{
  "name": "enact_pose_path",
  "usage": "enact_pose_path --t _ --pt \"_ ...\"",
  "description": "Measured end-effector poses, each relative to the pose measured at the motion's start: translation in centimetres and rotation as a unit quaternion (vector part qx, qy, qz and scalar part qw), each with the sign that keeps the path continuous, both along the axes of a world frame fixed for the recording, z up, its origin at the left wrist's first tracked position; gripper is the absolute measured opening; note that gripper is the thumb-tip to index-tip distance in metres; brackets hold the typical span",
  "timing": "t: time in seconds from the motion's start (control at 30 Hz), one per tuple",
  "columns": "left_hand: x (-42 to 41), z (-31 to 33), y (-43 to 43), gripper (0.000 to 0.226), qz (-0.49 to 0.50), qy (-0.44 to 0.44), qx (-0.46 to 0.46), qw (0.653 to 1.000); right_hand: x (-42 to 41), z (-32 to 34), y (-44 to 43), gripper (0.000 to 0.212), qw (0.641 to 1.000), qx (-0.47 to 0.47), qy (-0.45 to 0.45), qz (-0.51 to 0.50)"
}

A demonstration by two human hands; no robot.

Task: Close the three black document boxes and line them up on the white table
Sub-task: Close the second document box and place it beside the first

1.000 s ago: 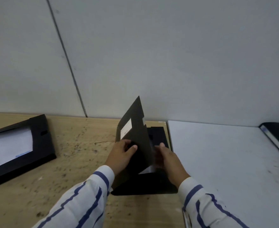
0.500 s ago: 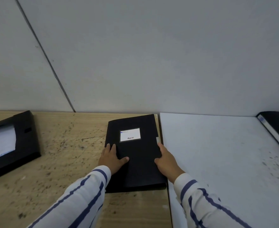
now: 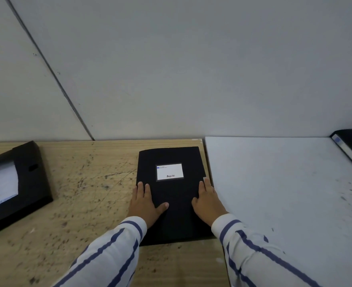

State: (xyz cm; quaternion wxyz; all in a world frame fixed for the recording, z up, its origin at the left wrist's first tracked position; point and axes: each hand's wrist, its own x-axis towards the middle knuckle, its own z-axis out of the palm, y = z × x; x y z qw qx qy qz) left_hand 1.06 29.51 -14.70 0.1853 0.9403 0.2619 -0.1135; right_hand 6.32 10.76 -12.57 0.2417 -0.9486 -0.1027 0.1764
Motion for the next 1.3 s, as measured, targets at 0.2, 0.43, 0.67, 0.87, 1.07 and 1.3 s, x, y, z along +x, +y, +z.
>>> enact_pose_path --t 0.2,0.43,0.67,0.87,1.07,1.3 --pt "-1.1 -0.4 1.1 0.098 -0.007 -0.053 -0.050 0.997 -0.3 -0.3 -0.7 0.064 1.000 0.007 0.011 -0.002" --pt "-3.4 -0.7 1.7 0.093 0.112 -0.127 -0.206 0.964 -3.2 -0.6 -1.9 0.049 0.989 0.088 0.014 -0.115" --pt "-4.1 -0.7 1.6 0.065 0.125 -0.174 -0.247 0.945 -4.2 -0.2 -2.4 0.035 0.972 0.170 0.043 -0.156" --pt "-2.9 0.1 0.5 0.068 0.098 -0.190 -0.246 0.945 -3.8 0.6 -4.1 0.029 0.966 0.196 0.029 -0.168" --pt "0.2 1.5 -4.5 0.057 0.052 -0.200 -0.277 0.939 -1.8 1.8 -9.6 0.028 0.961 0.192 0.010 -0.196" --pt "5.0 1.4 -16.5 0.056 0.024 -0.197 -0.306 0.931 2.2 2.6 -21.7 0.029 0.957 0.186 0.006 -0.221"
